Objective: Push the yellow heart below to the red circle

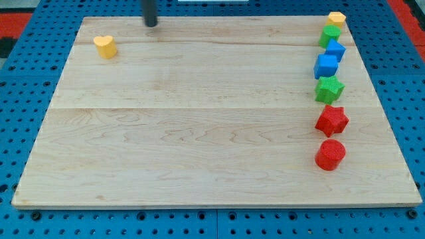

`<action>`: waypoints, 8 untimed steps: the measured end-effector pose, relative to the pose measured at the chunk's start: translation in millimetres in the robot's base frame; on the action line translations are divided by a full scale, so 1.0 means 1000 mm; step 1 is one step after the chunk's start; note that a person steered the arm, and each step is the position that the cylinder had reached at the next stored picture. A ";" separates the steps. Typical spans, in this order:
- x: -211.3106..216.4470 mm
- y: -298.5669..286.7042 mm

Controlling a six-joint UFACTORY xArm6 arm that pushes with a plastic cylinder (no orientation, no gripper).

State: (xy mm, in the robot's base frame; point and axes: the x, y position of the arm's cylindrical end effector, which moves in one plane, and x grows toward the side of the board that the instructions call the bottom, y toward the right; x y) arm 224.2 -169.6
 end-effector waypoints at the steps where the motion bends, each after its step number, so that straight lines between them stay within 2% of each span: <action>1: 0.051 -0.053; 2: 0.082 -0.083; 3: 0.089 -0.083; 5: 0.152 -0.055; 6: 0.157 -0.026; 8: 0.156 -0.050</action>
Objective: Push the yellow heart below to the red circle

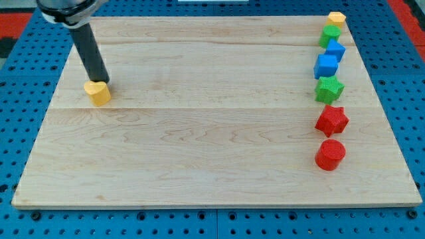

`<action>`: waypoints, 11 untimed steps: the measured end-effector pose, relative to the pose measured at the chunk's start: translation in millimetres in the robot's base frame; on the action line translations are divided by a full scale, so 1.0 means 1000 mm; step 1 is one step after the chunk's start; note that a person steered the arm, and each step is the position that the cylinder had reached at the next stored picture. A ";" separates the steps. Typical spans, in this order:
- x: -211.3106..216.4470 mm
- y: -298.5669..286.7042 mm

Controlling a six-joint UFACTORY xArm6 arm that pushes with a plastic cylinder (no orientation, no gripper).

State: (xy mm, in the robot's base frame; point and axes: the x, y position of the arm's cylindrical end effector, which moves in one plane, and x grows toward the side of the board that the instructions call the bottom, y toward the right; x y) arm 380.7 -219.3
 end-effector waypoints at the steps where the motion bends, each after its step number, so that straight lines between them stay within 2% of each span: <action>1: 0.016 -0.027; 2: 0.057 0.006; 3: 0.056 0.034; 4: 0.028 0.005; 5: 0.017 0.012; 8: 0.027 0.212; 9: 0.050 0.256; 11: 0.117 0.292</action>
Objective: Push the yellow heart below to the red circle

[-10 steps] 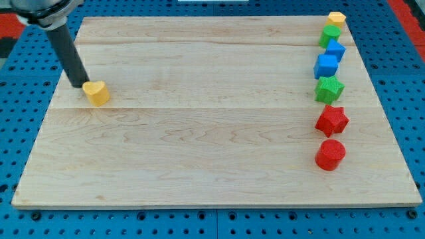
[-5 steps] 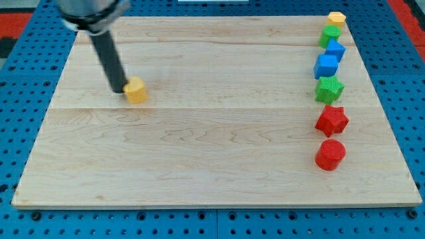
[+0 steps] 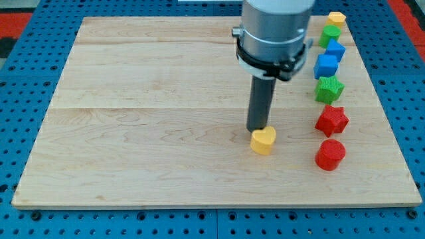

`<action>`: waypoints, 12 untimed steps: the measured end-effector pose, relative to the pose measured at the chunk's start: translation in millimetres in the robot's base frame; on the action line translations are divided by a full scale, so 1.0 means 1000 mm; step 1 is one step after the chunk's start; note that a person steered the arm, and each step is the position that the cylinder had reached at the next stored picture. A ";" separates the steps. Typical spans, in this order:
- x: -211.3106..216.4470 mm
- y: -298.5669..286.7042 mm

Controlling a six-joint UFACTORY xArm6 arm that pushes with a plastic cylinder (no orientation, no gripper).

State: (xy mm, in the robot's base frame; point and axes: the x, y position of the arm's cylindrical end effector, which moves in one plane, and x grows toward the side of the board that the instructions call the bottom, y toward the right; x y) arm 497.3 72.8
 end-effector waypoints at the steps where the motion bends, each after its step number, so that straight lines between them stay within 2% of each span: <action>1: 0.026 0.010; 2: 0.055 0.016; 4: 0.076 -0.047; 5: 0.103 -0.047; 7: 0.088 -0.023; 9: 0.088 0.049; 10: 0.095 0.055; 12: 0.095 0.108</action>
